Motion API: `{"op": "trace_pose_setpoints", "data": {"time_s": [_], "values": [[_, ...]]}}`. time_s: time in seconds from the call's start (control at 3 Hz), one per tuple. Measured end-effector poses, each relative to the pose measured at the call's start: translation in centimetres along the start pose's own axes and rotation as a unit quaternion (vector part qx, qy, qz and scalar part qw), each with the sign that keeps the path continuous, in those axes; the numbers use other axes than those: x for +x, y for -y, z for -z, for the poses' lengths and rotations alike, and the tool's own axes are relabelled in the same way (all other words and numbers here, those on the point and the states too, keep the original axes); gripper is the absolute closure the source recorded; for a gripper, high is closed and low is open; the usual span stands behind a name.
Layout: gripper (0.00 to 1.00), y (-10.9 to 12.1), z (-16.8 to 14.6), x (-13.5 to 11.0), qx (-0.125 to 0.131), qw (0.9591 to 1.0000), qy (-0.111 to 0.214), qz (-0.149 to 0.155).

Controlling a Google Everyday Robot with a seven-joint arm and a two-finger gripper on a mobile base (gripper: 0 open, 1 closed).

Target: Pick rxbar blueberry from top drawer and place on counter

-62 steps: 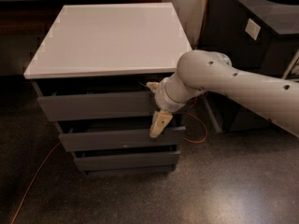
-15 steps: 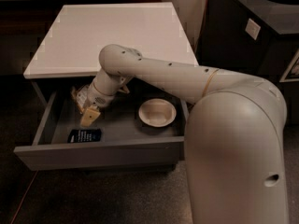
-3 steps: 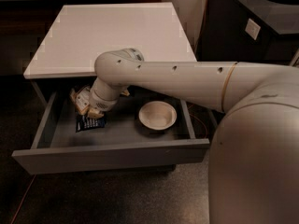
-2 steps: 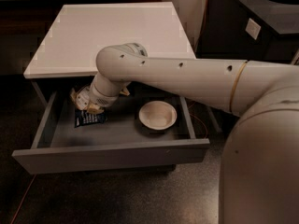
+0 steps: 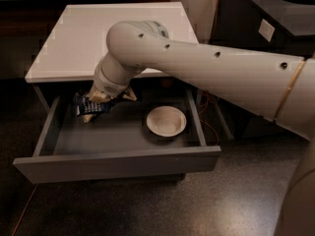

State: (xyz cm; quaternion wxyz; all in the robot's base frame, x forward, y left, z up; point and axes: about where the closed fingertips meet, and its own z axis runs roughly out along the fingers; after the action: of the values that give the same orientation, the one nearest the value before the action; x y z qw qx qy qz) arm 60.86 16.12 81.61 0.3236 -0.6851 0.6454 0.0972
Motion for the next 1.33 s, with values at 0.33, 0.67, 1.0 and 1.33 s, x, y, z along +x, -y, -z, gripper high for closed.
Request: {"op": "trace_pose_setpoints", "data": {"time_s": [0.33,0.67,1.0,1.33], "values": [[1.00,1.8,3.8,-1.6,0.016,0.9996,0.019,0.016],[1.00,3.8,5.8,-2.4,0.024,0.9989,0.032,0.023],[1.00,8.3,6.7,-1.1,0.043,0.9980,0.046,0.001],[1.00,12.1,6.7,0.3,0.057,0.9961,0.062,-0.026]]}}
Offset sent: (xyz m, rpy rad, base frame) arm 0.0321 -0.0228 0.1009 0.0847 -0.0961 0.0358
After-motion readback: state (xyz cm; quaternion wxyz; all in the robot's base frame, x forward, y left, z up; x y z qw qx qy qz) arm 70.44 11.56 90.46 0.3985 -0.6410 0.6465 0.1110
